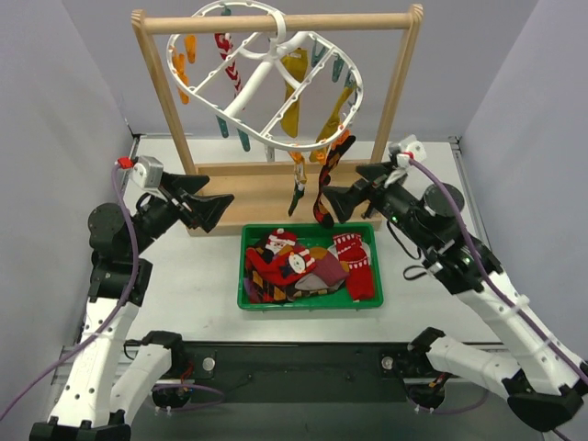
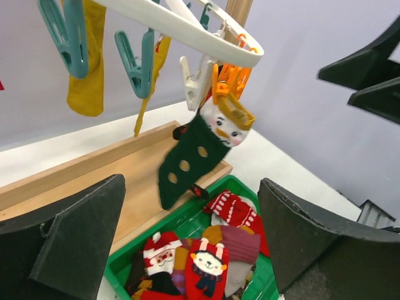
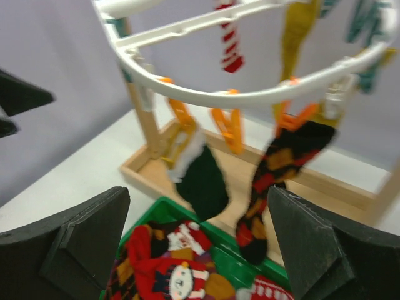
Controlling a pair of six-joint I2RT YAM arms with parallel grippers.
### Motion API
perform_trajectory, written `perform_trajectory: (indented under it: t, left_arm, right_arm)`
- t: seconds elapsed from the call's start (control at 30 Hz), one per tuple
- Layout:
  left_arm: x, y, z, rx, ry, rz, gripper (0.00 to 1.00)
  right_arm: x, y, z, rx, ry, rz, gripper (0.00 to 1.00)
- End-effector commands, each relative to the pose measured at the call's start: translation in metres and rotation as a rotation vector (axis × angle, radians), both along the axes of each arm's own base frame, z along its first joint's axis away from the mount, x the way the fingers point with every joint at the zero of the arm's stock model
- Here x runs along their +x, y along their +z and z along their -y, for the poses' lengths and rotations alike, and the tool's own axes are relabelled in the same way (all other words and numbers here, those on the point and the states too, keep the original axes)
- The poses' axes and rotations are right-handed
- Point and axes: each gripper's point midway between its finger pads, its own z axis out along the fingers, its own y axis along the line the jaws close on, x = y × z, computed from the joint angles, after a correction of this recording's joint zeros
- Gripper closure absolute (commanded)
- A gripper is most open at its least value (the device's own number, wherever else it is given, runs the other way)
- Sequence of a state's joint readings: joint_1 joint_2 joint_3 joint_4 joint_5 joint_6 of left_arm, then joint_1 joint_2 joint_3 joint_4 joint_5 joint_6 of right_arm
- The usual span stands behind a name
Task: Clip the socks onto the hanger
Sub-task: Reset both arms
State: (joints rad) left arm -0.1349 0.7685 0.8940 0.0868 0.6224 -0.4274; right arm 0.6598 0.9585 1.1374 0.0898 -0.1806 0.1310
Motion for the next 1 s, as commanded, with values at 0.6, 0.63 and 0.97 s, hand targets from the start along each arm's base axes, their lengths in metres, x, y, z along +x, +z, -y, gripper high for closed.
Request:
perform_trajectory:
  t: [0.6,0.63,0.97]
  left_arm:
    - [0.005,-0.046,-0.026,0.046,0.128,-0.103,0.03]
    - [0.006,-0.047,-0.028,0.044,0.138,-0.108,0.03]
    - [0.013,-0.056,-0.034,0.018,0.185,-0.151,0.03]
  right_arm:
    - [-0.011,-0.084,0.051,-0.343,-0.421,-0.201,0.00]
    - [-0.010,-0.085,0.050,-0.346,-0.423,-0.204,0.00]
    - [-0.010,-0.102,0.053,-0.389,-0.441,-0.221,0.00]
